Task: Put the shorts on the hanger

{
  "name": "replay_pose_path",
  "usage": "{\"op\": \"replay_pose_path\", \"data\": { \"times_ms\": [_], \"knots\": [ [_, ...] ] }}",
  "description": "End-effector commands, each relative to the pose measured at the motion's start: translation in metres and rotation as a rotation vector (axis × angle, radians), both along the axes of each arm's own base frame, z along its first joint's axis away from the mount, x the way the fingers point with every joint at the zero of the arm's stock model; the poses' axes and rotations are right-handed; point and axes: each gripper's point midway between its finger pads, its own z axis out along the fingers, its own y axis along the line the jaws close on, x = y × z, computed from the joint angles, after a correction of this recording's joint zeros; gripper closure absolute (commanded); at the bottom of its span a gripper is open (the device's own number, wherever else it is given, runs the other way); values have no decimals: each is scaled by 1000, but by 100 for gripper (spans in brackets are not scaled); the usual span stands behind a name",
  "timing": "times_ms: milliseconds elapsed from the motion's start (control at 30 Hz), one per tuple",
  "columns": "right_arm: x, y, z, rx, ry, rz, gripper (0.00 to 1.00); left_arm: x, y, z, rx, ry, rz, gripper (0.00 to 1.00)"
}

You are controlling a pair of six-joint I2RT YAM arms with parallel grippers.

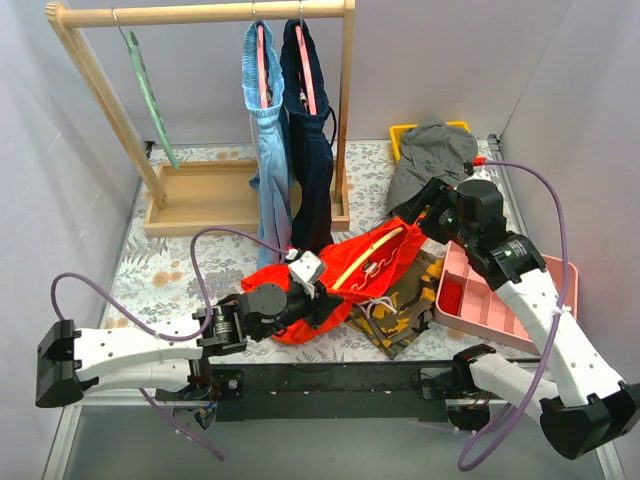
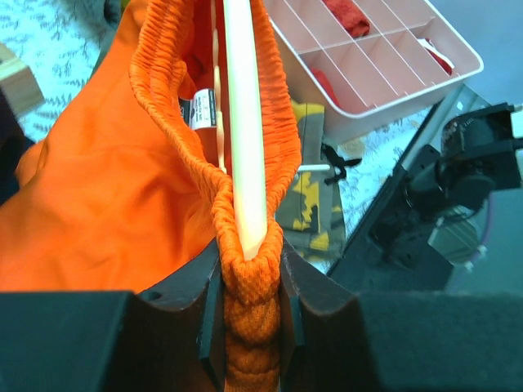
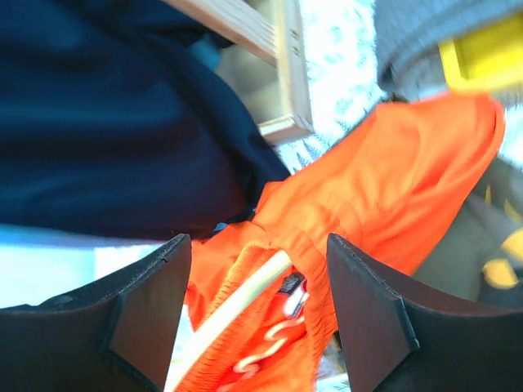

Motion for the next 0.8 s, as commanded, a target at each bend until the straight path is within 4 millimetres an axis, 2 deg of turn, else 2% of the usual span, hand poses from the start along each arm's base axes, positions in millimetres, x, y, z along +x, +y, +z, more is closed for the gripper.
{"op": "replay_pose_path", "data": {
  "times_ms": [0, 33, 100, 167, 200, 233, 300, 467, 533, 567, 633, 667, 767],
  "knots": [
    [-7, 2, 43, -96, -229, 149, 27, -12, 22, 62, -113, 36, -2, 100],
    [-8, 2, 47, -99, -244, 151, 27, -16, 27, 63, -93, 50, -14, 100],
    [-9, -2, 57, -110, -283, 141, 27, -25, 39, 88, -107, 55, -42, 100],
    [-6, -3, 63, -114, -301, 137, 27, -28, 48, 104, -104, 55, -44, 100],
    [-6, 0, 67, -107, -312, 151, 27, -31, 56, 125, -134, 49, -48, 100],
    [-4, 3, 76, -110, -345, 167, 27, -34, 64, 123, -95, 64, -49, 100],
    [-7, 20, 92, -68, -404, 260, 27, -40, 76, 132, -86, 74, -56, 100],
    [-4, 34, 124, -89, -510, 317, 25, -55, 110, 160, -61, 114, -69, 100],
    [-5, 44, 131, -88, -543, 339, 24, -59, 124, 163, -55, 124, -66, 100],
    [-4, 49, 129, -99, -546, 356, 24, -61, 132, 177, -89, 118, -65, 100],
    [-3, 57, 128, -120, -550, 358, 24, -65, 145, 187, -103, 113, -66, 100],
    [-1, 61, 124, -131, -544, 363, 24, -68, 155, 202, -139, 96, -72, 100],
    [4, 70, 123, -139, -553, 371, 24, -74, 168, 214, -139, 86, -83, 100]
  ]
}}
